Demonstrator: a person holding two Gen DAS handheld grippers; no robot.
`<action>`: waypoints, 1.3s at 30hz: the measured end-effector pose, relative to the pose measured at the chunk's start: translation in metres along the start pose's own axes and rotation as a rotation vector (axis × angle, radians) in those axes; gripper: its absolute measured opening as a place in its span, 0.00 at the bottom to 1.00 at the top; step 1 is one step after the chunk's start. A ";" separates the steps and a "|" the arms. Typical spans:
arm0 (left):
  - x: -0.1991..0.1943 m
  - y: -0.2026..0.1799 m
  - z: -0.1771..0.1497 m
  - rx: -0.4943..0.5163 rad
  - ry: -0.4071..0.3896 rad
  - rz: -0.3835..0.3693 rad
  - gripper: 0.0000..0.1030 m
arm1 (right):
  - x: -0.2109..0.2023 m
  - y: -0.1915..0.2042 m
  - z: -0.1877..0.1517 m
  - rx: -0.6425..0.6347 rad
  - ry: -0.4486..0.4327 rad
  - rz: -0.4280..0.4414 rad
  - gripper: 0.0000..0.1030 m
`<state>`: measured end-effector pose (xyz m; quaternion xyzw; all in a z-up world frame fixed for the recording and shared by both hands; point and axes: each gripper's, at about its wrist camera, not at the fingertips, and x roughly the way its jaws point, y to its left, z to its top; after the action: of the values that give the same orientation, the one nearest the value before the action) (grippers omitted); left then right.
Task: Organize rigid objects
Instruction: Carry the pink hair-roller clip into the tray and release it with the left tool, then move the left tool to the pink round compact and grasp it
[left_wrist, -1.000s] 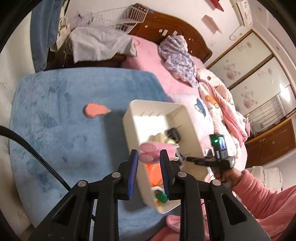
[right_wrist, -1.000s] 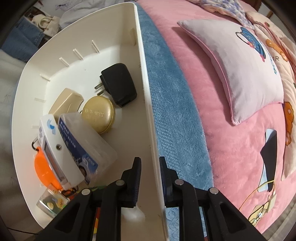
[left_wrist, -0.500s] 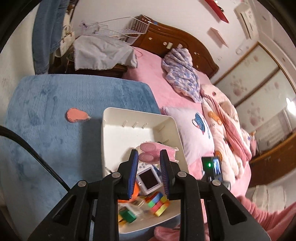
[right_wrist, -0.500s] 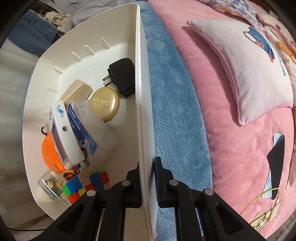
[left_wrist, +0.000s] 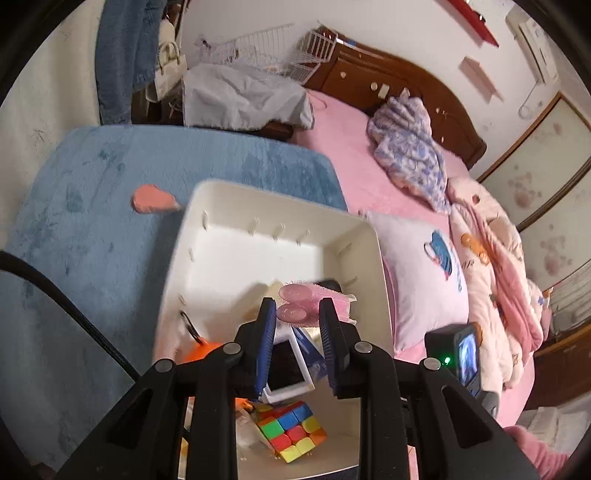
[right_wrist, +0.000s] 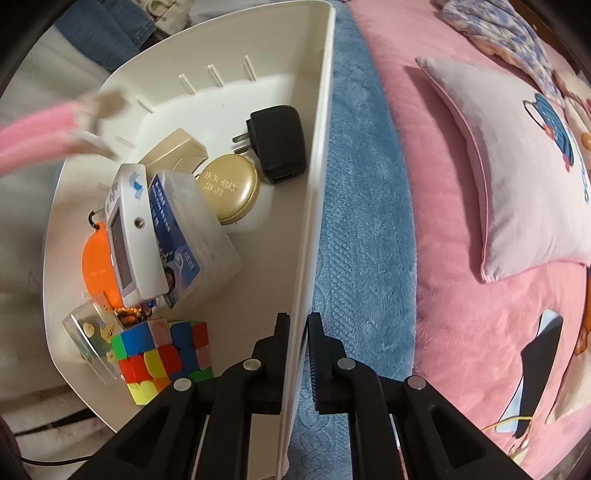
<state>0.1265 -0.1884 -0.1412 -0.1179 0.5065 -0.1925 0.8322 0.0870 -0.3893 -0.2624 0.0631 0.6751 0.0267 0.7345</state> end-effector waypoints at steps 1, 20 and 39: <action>0.004 -0.002 -0.003 0.000 0.010 0.001 0.25 | 0.000 0.001 0.000 -0.009 0.001 -0.001 0.10; 0.009 -0.016 -0.018 0.092 0.087 0.210 0.50 | 0.003 0.003 0.004 -0.015 0.021 -0.021 0.10; -0.028 0.032 0.041 0.195 0.025 0.314 0.67 | 0.008 0.003 0.008 0.167 0.045 -0.098 0.10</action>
<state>0.1573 -0.1470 -0.1124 0.0463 0.5080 -0.1098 0.8530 0.0960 -0.3862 -0.2695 0.0903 0.6936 -0.0641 0.7118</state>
